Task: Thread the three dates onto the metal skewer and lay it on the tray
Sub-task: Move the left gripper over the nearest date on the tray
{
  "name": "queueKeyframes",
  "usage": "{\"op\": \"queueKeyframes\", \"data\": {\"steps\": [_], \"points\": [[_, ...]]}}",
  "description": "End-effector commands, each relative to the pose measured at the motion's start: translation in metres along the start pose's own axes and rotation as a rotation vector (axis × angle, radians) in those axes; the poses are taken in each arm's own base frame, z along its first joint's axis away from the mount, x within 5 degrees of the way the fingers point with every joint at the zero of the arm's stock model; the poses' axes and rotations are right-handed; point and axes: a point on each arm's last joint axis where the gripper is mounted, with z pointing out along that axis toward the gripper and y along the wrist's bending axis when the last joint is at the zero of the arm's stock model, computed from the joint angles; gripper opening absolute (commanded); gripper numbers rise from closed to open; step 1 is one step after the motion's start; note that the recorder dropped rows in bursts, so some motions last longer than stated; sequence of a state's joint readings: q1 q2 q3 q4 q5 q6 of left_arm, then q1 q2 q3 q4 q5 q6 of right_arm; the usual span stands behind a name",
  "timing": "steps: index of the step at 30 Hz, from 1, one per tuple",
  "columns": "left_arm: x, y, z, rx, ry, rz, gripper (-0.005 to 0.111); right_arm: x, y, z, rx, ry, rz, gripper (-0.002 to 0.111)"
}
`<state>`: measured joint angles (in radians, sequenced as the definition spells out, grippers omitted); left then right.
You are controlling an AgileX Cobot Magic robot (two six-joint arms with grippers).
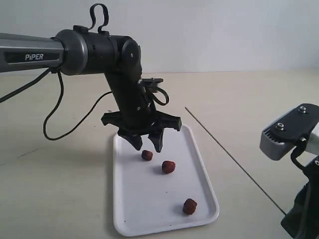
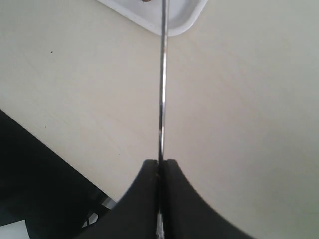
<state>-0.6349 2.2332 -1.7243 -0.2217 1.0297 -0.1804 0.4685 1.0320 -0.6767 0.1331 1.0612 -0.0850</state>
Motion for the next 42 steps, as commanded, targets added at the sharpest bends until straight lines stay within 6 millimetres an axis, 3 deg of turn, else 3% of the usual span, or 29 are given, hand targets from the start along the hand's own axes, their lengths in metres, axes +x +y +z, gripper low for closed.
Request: {"op": "queueKeyframes", "data": {"steps": [1,13,42], "points": [[0.000,-0.006,-0.003,0.044,-0.004,0.008,0.050,0.000,-0.002,-0.001,0.016,-0.018,-0.005,0.000],[-0.001,0.002,-0.003,-0.041,-0.017,-0.008,0.050,0.000,-0.002,-0.001,0.018,-0.018,-0.006,0.000],[-0.003,-0.010,-0.001,-0.098,-0.098,-0.034,0.050,0.000,-0.002,-0.001,0.020,-0.019,-0.007,0.000]]}}
